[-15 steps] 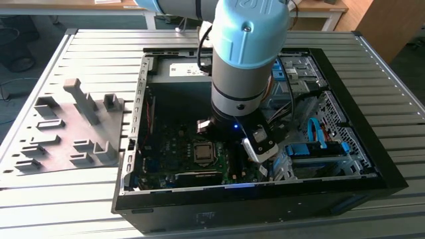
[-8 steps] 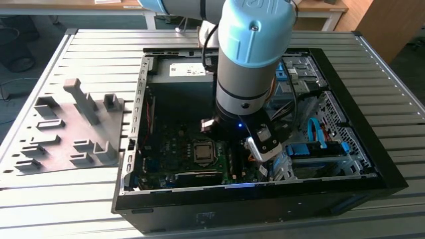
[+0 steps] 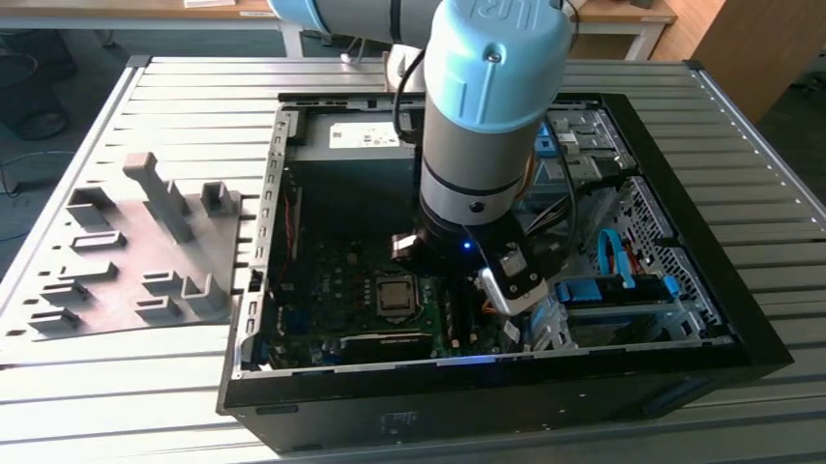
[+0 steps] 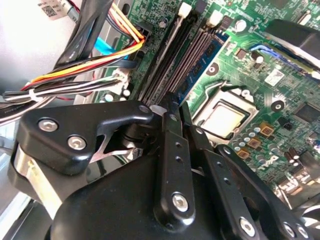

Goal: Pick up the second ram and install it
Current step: 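Insert the second ram into the second slot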

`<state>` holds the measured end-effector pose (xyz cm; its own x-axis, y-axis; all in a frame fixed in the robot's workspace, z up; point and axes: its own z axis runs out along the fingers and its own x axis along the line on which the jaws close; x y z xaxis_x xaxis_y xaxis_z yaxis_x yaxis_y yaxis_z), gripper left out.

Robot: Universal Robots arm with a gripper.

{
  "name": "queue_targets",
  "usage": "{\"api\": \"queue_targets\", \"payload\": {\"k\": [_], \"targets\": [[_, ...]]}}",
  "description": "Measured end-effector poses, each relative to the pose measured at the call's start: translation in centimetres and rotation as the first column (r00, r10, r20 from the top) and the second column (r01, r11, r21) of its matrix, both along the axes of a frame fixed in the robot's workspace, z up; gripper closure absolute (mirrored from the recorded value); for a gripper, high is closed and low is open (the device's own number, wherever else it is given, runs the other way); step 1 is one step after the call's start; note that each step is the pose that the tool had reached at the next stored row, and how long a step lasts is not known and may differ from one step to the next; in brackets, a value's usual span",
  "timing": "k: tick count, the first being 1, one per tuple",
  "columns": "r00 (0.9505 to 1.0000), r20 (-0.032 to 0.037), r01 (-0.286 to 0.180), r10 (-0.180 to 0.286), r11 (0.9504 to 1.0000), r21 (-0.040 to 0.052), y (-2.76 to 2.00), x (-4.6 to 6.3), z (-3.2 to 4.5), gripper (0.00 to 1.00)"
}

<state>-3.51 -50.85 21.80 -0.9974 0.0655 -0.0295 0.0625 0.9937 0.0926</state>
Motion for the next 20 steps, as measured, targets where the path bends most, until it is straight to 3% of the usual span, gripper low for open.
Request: {"api": "queue_targets", "payload": {"k": [13,20], "targets": [[1.0000,-0.0001,-0.008,0.008,1.0000,-0.0020,0.11,0.00,-0.23,0.86],[0.9999,0.0000,-0.011,0.011,0.9997,-0.0202,0.33,0.00,-0.13,0.86]]}}
